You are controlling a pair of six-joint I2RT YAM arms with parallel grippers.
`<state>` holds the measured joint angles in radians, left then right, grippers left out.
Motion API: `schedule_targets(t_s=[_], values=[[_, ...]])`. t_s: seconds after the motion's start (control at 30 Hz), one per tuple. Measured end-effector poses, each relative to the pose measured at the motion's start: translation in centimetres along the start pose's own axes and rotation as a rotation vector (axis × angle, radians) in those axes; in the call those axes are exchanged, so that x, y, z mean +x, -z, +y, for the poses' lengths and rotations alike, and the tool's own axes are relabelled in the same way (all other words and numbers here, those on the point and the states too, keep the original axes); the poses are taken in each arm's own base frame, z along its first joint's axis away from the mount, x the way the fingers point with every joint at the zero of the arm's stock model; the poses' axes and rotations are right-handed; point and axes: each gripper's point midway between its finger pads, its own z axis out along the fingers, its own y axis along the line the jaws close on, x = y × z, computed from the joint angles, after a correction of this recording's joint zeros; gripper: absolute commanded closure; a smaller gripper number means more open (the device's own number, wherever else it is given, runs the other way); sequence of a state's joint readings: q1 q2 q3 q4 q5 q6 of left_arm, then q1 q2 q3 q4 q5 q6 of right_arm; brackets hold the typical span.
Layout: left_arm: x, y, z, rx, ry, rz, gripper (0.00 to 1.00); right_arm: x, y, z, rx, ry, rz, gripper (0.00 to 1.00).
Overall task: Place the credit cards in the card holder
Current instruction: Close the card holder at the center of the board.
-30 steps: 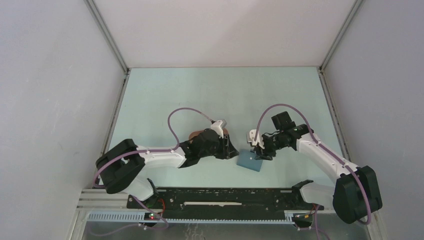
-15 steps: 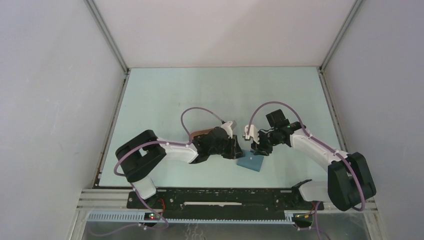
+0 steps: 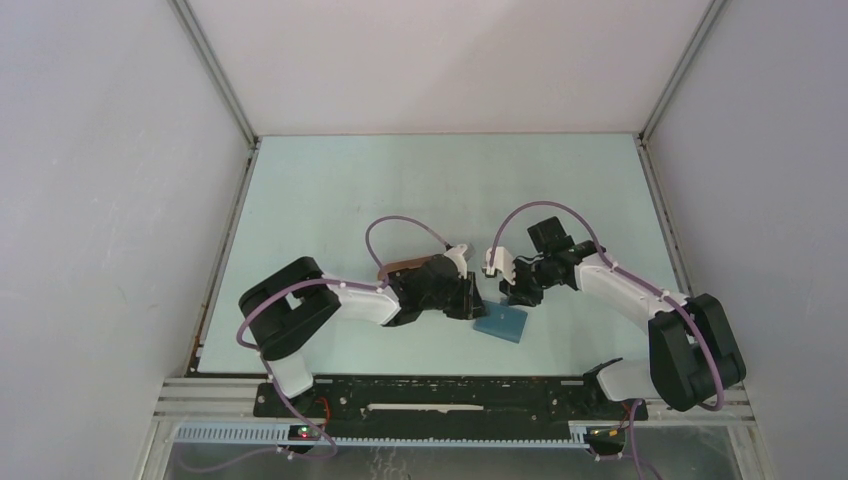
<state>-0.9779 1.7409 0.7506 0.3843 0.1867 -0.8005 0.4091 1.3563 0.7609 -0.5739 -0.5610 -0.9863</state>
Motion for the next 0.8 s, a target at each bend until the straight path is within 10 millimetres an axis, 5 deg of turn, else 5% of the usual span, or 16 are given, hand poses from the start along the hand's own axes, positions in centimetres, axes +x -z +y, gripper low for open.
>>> schedule_targets(t_s=[0.8], values=[[0.01,-0.25,0.09,-0.014,0.004,0.012,0.72,-0.54,-0.18,0.27,-0.011,0.013,-0.008,0.87]])
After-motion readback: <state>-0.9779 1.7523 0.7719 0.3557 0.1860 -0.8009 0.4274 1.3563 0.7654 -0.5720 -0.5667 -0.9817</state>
